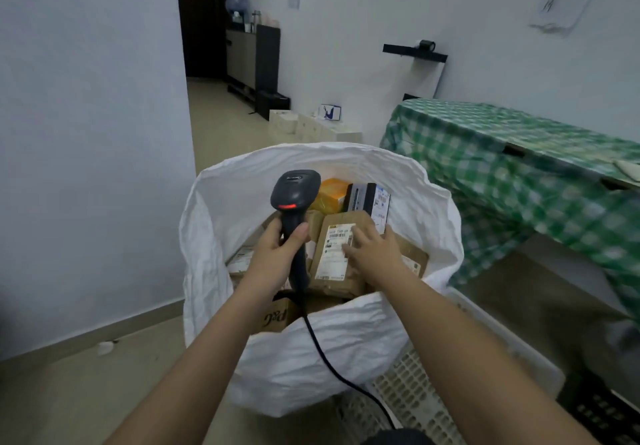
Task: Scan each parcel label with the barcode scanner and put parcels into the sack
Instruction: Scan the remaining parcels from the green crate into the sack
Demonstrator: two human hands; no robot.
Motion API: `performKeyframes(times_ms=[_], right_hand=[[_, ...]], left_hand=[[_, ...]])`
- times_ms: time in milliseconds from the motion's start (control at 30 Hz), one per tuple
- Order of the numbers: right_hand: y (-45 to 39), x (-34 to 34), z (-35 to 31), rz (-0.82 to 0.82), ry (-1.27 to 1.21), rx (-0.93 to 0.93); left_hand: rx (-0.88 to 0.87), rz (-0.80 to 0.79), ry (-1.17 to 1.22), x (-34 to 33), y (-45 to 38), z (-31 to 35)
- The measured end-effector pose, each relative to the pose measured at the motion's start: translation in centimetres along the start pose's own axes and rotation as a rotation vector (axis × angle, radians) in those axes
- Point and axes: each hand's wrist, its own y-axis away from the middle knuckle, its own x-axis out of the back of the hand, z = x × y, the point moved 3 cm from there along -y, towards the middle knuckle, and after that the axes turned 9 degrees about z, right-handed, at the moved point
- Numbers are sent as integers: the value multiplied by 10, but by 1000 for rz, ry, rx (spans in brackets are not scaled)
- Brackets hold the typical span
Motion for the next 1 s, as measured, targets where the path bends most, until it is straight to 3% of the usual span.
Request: performKeyframes(times_ms=[167, 300, 400, 533, 767, 1000], right_hand=[[22, 16, 15, 160, -532, -186], [67, 43, 43, 462, -1126, -362], [115, 63, 59, 639, -1388, -434], [175, 76, 81, 730, -1633, -479], [276, 53, 156, 681, -1721, -649], [366, -1, 255, 854, -1261, -883]], left_hand=[[-29, -63, -86, -14, 7, -2], [-60, -125, -21, -35, 22, 13], [-121, -194, 5, -65, 39, 28], [-171, -345, 28, -127, 69, 43], [-96, -643, 124, -267, 136, 53], [-102, -840, 34, -409, 184, 31]])
